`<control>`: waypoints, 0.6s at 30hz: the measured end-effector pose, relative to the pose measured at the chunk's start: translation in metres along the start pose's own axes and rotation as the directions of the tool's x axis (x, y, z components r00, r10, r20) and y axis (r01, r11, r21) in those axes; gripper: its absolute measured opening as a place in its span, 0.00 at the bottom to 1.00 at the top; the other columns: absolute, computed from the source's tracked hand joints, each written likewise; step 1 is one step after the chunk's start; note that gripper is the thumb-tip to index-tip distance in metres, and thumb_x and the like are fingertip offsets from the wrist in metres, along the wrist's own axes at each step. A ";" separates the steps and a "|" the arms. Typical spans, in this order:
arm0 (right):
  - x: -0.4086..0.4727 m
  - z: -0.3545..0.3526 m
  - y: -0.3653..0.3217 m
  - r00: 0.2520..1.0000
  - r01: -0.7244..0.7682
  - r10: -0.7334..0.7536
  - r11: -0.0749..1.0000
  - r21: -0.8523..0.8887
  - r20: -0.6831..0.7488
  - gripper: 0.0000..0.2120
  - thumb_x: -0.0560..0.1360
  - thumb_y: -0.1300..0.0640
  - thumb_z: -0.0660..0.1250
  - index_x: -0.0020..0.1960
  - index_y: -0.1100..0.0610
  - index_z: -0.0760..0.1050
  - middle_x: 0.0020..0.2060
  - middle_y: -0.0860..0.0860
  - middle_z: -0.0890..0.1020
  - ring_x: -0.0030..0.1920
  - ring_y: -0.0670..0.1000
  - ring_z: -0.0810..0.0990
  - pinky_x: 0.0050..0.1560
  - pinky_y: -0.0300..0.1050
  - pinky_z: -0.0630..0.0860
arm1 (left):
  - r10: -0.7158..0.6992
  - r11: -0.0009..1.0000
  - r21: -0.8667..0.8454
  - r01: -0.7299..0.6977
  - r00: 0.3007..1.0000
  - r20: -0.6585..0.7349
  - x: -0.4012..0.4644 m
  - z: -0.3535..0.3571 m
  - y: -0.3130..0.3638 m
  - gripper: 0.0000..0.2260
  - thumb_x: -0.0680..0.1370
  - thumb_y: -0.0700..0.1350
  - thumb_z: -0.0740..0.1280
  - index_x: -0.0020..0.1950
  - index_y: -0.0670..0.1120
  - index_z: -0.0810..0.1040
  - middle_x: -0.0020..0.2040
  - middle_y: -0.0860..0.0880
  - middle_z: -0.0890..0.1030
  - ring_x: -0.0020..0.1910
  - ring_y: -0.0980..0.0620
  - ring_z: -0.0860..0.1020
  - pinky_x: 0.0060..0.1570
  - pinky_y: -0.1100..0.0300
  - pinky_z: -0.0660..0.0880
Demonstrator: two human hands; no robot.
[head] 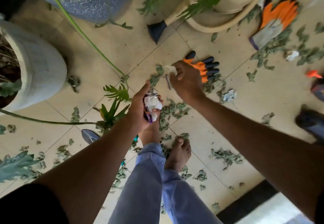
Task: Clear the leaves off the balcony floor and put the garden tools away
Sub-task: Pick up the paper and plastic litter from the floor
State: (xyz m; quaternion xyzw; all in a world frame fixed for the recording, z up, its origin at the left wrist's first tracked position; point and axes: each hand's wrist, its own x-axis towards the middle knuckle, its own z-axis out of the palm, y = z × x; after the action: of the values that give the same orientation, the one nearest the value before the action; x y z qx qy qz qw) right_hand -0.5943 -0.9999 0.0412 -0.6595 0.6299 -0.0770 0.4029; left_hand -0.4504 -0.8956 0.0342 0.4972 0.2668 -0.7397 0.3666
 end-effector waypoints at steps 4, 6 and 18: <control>-0.074 -0.023 -0.019 0.997 0.005 0.005 0.992 0.124 -0.078 0.06 0.75 0.59 0.72 0.52 0.55 0.81 0.44 0.49 0.84 0.44 0.49 0.81 0.44 0.51 0.80 | -0.042 0.999 0.018 0.042 0.998 0.037 -0.009 0.022 -0.003 0.19 0.81 0.63 0.64 0.40 0.51 0.68 0.26 0.54 0.71 0.21 0.57 0.69 0.20 0.66 0.69; -0.102 -0.027 -0.022 0.995 0.097 -0.093 0.993 0.072 -0.048 0.10 0.72 0.58 0.72 0.53 0.57 0.82 0.52 0.52 0.83 0.51 0.51 0.80 0.51 0.53 0.79 | -0.001 0.998 0.055 -0.002 0.998 0.067 -0.013 0.037 -0.008 0.17 0.81 0.62 0.63 0.47 0.49 0.77 0.31 0.51 0.81 0.27 0.54 0.80 0.28 0.64 0.77; -0.131 -0.054 0.009 0.998 0.025 -0.027 0.999 -0.029 -0.062 0.15 0.74 0.48 0.63 0.56 0.51 0.83 0.62 0.53 0.79 0.61 0.58 0.76 0.58 0.54 0.76 | -0.027 0.934 0.356 -0.019 0.992 0.126 0.010 0.078 -0.044 0.15 0.79 0.58 0.68 0.48 0.46 0.82 0.42 0.47 0.83 0.41 0.49 0.82 0.44 0.56 0.76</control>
State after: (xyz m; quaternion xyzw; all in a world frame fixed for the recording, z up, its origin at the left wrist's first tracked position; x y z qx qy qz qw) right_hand -0.6596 -0.9052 0.1251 -0.6704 0.6347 -0.0939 0.3728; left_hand -0.5307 -0.9321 0.0542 0.5062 0.1049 -0.8071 0.2852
